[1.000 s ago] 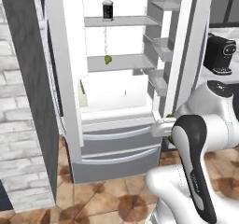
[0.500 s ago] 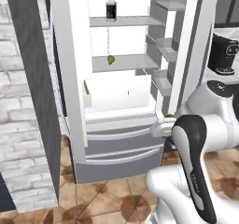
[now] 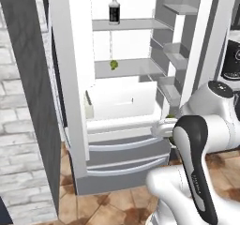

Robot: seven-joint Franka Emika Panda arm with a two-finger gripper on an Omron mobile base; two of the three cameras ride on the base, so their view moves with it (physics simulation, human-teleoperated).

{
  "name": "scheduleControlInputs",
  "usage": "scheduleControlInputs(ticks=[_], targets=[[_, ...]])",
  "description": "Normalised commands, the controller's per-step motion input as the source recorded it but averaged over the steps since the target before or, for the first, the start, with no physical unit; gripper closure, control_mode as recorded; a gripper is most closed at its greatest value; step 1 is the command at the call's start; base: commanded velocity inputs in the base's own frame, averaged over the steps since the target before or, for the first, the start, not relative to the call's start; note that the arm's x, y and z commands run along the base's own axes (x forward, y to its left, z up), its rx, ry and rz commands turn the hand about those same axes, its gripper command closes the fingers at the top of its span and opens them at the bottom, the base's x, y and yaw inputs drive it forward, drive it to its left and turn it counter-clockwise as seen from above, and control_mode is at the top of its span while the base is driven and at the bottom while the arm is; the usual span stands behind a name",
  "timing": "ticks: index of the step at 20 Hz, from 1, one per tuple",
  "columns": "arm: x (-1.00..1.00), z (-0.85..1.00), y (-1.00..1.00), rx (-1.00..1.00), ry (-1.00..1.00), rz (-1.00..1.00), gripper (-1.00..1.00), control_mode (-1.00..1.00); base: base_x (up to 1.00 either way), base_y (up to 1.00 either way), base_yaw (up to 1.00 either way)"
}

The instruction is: Place the liquor on the top shelf of the fridge to keep it out of children's reach, and place the broccoli and cucumber on lower shelves for easy access.

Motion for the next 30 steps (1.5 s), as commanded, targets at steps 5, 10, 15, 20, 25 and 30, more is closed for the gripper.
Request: scheduleControlInputs(ticks=[5,10,15,20,25,30], targets=[[0.00,0.00,0.00,0.00,0.00,0.00,1.00,1.00,0.57,0.00,0.00],[0.00,0.00,0.00,0.00,0.00,0.00,1.00,1.00,0.56,0.00,0.00],[0.00,0.00,0.00,0.00,0.00,0.00,1.00,1.00,0.56,0.00,0.00],[0.00,0.00,0.00,0.00,0.00,0.00,1.00,1.00,0.56,0.00,0.00],[0.00,0.00,0.00,0.00,0.00,0.00,1.00,1.00,0.53,0.00,0.00],[0.00,0.00,0.00,0.00,0.00,0.00,1.00,1.00,0.47,0.00,0.00]])
